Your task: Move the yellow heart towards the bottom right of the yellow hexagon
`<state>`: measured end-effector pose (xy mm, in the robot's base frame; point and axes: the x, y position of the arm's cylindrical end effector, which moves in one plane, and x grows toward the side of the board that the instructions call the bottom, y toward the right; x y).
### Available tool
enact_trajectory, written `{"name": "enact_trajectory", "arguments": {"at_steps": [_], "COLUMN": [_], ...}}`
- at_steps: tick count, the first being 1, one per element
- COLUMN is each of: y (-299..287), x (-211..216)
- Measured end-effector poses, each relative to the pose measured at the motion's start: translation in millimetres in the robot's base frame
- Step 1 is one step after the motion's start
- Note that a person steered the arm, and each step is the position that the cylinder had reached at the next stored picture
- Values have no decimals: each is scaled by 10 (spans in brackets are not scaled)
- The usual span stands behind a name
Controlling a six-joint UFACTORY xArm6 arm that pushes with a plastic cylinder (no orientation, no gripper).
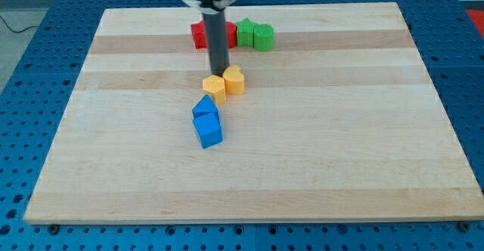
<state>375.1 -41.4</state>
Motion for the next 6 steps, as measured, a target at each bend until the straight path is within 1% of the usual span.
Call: {"name": "enact_trajectory", "arguments": {"at_steps": [1,2,3,5,6], "y": [284,441,454,358,498], "x": [50,72,46,376,145]}}
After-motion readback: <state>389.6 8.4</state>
